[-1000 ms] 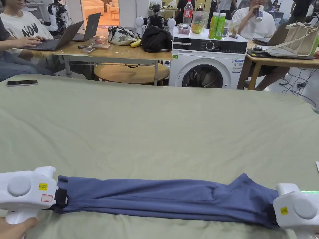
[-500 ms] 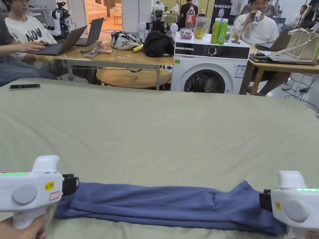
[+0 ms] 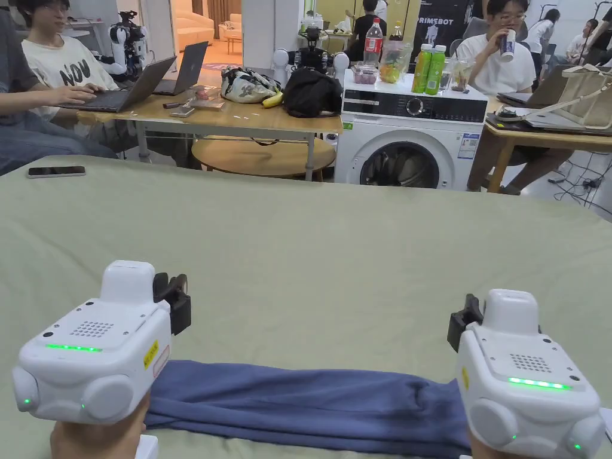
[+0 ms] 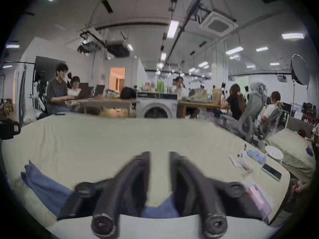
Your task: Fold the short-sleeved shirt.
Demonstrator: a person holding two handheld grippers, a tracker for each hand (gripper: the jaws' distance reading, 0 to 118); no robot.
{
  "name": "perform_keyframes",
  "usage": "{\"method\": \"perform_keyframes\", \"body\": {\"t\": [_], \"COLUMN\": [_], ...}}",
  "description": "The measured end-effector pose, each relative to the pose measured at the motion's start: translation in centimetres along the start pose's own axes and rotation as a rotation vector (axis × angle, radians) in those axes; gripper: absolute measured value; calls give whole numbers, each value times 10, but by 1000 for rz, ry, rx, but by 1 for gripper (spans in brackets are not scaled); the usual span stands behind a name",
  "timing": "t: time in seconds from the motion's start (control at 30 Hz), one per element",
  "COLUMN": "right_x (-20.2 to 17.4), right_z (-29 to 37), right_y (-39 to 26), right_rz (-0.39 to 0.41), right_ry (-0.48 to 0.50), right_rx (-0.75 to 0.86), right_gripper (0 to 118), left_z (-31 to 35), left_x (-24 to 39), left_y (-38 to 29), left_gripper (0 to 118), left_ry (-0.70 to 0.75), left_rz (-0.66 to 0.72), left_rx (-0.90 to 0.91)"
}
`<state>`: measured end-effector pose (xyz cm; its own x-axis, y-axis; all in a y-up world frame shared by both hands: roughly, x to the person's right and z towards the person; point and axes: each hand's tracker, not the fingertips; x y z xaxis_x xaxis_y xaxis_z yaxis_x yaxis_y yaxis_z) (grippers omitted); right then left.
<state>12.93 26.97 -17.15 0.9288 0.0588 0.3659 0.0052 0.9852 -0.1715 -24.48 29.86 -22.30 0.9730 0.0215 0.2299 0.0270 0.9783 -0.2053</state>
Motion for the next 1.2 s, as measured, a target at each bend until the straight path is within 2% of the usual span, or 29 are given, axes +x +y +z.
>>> {"method": "perform_keyframes", "body": {"t": [0.03,0.07,0.13,0.3,0.57,0.6,0.67,0.7,0.77,0.8,0.97,1.1,1.17,1.2], "right_x": [-7,-14,-22,-38,-64,-69,-79,-85,-96,-101,-121,-129,-129,-129], "right_z": [1,2,3,-4,-16,-17,-17,-17,-17,-17,-16,-15,-14,-14], "right_y": [1,2,3,4,2,2,1,1,0,-1,-4,-6,-7,-8], "right_rz": [6,4,-24,-16,-3,2,9,17,33,38,68,79,85,89], "right_ry": [-14,-25,16,30,89,98,131,142,166,178,222,239,246,246], "right_rx": [12,17,27,17,-6,-10,-16,-18,-25,-27,-40,-53,-57,-58], "right_gripper": [1,0,0,0,0,0,0,0,0,0,0,0,0,0], "left_z": [1,4,5,3,-10,-10,-16,-19,-22,-24,-55,-81,-91,-75], "left_x": [2,7,4,-11,-101,-113,-140,-155,-175,-184,-216,-237,-242,-229], "left_y": [0,-1,1,5,1,-2,-8,-11,-17,-22,-57,-95,-110,-86], "left_gripper": [3,0,0,0,1,8,10,17,43,50,60,62,62,62], "left_ry": [16,58,40,46,-45,-64,-111,-138,-183,-204,-356,-499,-546,-582], "left_rz": [-6,-17,-8,-43,117,141,236,294,389,426,606,881,934,964], "left_rx": [13,42,37,-32,-315,-355,-425,-457,-530,-549,-721,-833,-794,-769]}}
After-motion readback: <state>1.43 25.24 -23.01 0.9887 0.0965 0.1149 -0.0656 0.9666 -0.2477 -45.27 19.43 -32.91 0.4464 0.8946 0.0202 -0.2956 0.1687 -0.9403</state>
